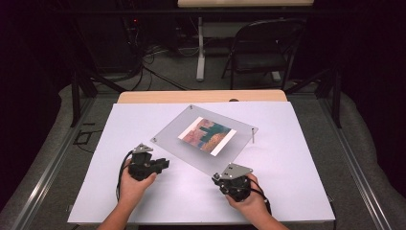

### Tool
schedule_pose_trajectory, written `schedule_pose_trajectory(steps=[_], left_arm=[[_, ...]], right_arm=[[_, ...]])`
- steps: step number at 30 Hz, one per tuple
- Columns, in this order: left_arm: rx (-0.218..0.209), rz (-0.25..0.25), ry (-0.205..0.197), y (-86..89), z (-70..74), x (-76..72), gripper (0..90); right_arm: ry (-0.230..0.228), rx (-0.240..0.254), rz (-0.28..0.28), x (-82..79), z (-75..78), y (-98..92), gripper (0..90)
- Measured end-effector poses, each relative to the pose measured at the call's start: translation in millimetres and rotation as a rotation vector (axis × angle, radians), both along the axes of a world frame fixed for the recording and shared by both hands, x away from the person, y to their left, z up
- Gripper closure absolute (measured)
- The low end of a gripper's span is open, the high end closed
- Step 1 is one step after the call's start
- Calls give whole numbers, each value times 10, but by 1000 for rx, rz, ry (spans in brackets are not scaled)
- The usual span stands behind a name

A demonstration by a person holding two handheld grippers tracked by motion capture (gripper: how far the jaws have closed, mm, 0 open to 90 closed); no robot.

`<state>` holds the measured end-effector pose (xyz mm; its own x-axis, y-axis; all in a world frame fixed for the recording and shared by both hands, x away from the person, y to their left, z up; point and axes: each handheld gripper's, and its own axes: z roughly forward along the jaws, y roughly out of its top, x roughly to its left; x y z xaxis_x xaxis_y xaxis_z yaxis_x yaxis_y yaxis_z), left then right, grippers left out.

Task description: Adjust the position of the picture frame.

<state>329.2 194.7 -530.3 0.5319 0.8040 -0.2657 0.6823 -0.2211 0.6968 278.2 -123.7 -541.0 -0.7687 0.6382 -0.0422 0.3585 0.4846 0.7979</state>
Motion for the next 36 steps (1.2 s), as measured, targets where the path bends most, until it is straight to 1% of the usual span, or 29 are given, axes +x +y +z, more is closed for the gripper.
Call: schedule_pose_trajectory(steps=[1,2,3,4,5,6,7,9,11,13,14,15,16,17,18,21,22,24,25,26,27,30,33,35,36], left_arm=[[0,-8,-2,19,8,-32,736],[2,-3,-13,26,9,-77,731],[1,-8,-23,32,6,-117,731],[3,-17,-29,35,3,-154,719],[10,-31,-43,31,-9,-216,711],[10,-31,-43,31,-9,-216,701],[12,-32,-52,23,-16,-243,701],[0,-41,-56,-2,-33,-259,679],[6,-44,-58,-43,-55,-264,655],[7,-59,-56,-95,-81,-267,633],[10,-62,-55,-127,-87,-277,624],[7,-65,-60,-144,-93,-283,614],[8,-82,-62,-171,-87,-303,596],[8,-82,-62,-171,-87,-303,586],[0,-89,-70,-187,-90,-315,571],[-3,-94,-62,-229,-98,-341,545],[4,-101,-59,-245,-102,-354,537],[5,-120,-62,-283,-112,-387,514],[13,-131,-67,-314,-112,-411,502],[14,-137,-70,-335,-112,-424,483],[19,-149,-72,-362,-110,-443,483],[14,-166,-72,-425,-117,-474,477],[32,-176,-91,-482,-120,-493,475],[47,-177,-104,-506,-121,-495,469],[58,-172,-104,-518,-119,-498,468]], right_arm=[[16,0,7,-7,-33,48,851],[32,-5,13,-15,-84,103,851],[32,-5,13,-15,-84,103,851],[41,-8,24,-19,-143,148,852],[34,-6,30,-20,-163,156,852],[33,0,34,-19,-171,158,851],[33,0,34,-19,-171,158,851],[32,19,38,-15,-174,146,851],[35,17,43,-15,-194,148,850],[30,26,46,-15,-200,138,845],[35,34,47,-14,-202,131,841],[38,49,50,-9,-199,115,818],[50,72,52,3,-177,81,738],[50,72,52,3,-177,81,738],[62,94,53,6,-153,19,702],[73,88,55,1,-134,-33,682],[74,88,58,-6,-120,-63,671],[69,80,62,-20,-73,-134,645],[64,88,61,-28,-58,-161,646],[64,96,53,-58,-28,-234,642],[64,96,53,-58,-28,-234,642],[59,105,41,-109,0,-342,638],[43,91,18,-138,19,-448,626],[37,84,-7,-128,20,-505,617],[36,82,-24,-113,19,-539,613]])
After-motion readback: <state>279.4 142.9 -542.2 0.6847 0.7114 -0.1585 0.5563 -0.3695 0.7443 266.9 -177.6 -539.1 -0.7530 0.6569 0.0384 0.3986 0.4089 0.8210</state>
